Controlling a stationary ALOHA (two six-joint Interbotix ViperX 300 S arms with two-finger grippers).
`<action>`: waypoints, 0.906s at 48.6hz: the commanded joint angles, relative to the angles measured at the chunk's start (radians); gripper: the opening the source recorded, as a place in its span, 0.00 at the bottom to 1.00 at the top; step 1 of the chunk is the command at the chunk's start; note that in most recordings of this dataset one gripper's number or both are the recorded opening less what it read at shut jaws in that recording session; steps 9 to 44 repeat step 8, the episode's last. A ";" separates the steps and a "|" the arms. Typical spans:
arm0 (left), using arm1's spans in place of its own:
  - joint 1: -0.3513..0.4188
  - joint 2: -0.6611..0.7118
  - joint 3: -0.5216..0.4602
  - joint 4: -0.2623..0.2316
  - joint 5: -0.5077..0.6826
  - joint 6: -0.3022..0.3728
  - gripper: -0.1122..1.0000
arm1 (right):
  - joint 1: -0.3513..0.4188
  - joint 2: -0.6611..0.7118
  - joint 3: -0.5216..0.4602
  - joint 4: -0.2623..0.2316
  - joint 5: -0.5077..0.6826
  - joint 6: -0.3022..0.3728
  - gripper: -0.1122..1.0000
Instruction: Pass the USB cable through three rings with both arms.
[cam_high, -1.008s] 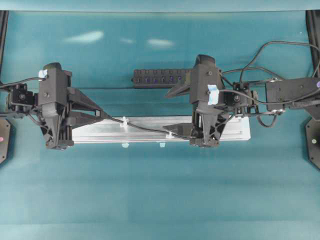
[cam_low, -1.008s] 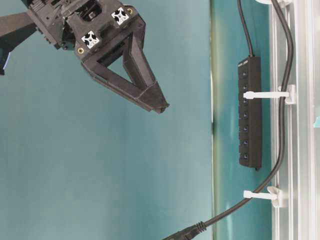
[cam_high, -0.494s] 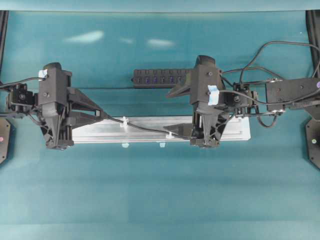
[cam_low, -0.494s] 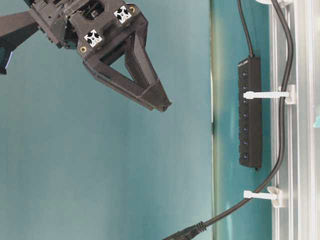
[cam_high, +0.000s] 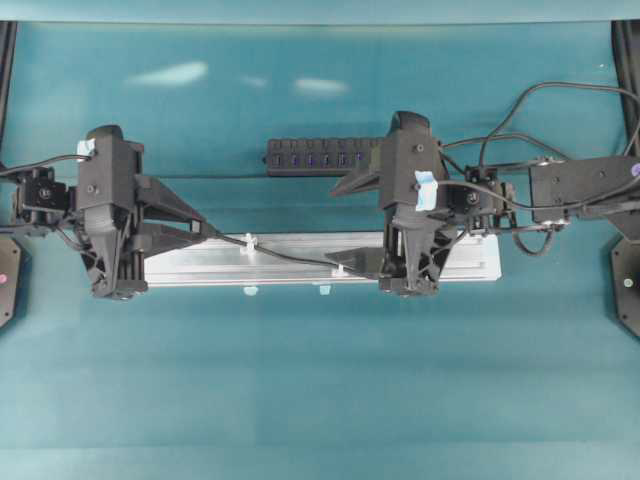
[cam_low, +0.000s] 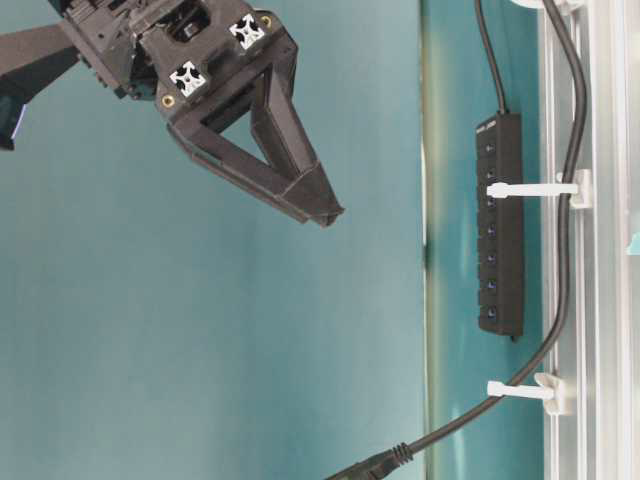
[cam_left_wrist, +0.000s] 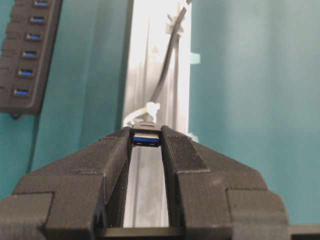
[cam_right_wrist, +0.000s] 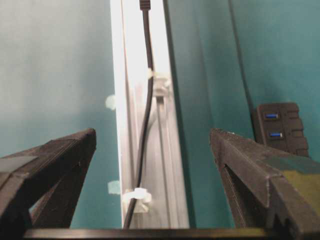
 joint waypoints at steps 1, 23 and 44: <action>-0.003 -0.003 -0.018 0.002 -0.005 -0.003 0.30 | 0.003 -0.005 -0.006 0.002 -0.012 0.012 0.93; -0.003 -0.003 -0.018 0.000 -0.005 -0.003 0.30 | 0.003 -0.005 -0.006 0.000 -0.012 0.012 0.93; -0.003 -0.003 -0.018 0.000 -0.005 -0.003 0.30 | 0.003 -0.005 -0.006 0.000 -0.012 0.012 0.93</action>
